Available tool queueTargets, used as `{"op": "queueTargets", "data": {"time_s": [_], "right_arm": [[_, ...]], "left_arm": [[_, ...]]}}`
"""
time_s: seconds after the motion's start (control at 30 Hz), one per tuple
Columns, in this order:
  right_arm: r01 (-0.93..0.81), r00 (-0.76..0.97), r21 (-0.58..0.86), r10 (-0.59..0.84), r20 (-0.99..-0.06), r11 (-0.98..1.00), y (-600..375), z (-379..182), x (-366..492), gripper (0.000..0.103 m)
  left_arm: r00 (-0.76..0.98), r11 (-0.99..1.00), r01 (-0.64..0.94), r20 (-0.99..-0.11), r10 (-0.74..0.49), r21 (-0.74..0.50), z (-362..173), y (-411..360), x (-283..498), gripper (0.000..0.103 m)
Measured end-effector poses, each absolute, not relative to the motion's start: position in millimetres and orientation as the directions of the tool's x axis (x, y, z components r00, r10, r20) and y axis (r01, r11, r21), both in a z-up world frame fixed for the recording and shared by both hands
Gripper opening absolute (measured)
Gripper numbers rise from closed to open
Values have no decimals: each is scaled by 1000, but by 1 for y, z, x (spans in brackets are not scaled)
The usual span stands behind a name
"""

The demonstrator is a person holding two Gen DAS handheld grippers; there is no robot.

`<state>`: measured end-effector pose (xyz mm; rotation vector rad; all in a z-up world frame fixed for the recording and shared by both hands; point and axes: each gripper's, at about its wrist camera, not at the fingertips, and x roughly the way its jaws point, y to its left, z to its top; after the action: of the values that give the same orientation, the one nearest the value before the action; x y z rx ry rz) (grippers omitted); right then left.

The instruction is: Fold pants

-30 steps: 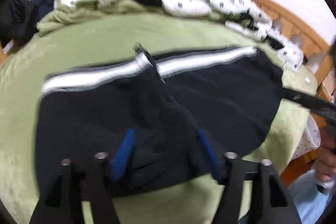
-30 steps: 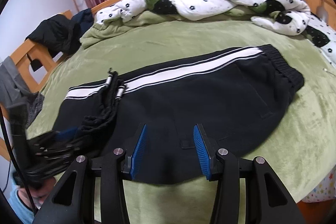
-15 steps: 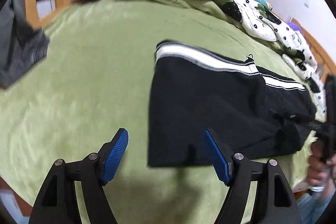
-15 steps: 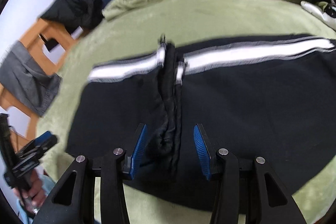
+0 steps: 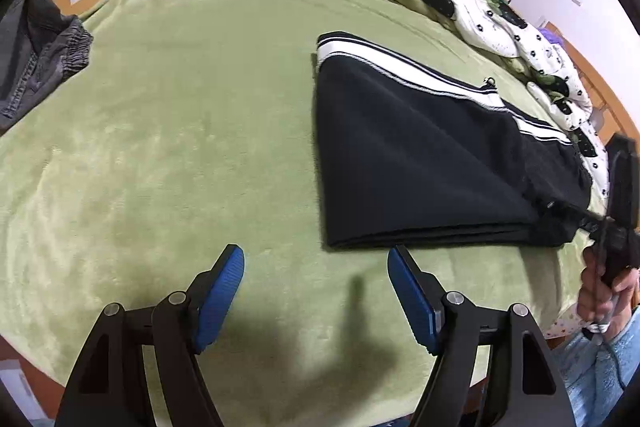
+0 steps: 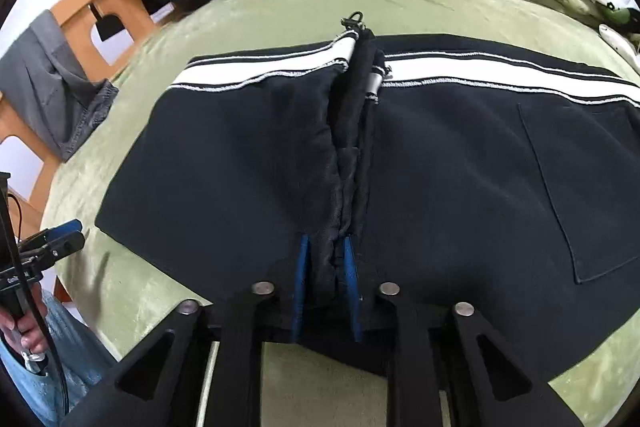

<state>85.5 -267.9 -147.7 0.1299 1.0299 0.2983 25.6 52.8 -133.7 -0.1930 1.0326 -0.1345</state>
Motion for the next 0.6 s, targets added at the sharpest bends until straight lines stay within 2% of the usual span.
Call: {"op": "queueTargets", "data": {"time_s": [0.03,0.07,0.1,0.33,0.37,0.4,0.43,0.47,0.6], "right_arm": [[-177,496,254,308,-812,951,-270,-143,88,36],[-159,525,248,295,-798,956,-273,-139,95,51],[-146,536,242,282,-796,959,-276,-139,102,56],[-74,440,287,290,-850,955,-261,-173,175,56],[-75,459,268,272,-846,960,-257,-175,178,54],[-92,474,250,263,-840,964,-252,-174,178,33],[-132,461,236,270,-845,963,-246,-171,178,23],[-141,470,228,268,-841,963,-246,-167,177,17],[-130,552,326,341,-761,936,-274,-131,167,12]], "left_arm": [[508,974,13,-837,-203,-228,-134,55,25,72],[510,971,9,-835,-208,-237,-133,56,27,72],[512,968,4,-831,-216,-250,-132,57,27,72],[532,979,-8,-829,-170,-206,-130,51,36,73],[533,978,-11,-829,-172,-210,-130,52,37,72],[532,976,-11,-828,-177,-216,-131,52,39,72],[531,976,-13,-829,-177,-217,-132,53,39,72],[531,977,-17,-829,-173,-215,-133,53,40,72],[528,976,-25,-832,-170,-215,-136,54,42,72]]}}
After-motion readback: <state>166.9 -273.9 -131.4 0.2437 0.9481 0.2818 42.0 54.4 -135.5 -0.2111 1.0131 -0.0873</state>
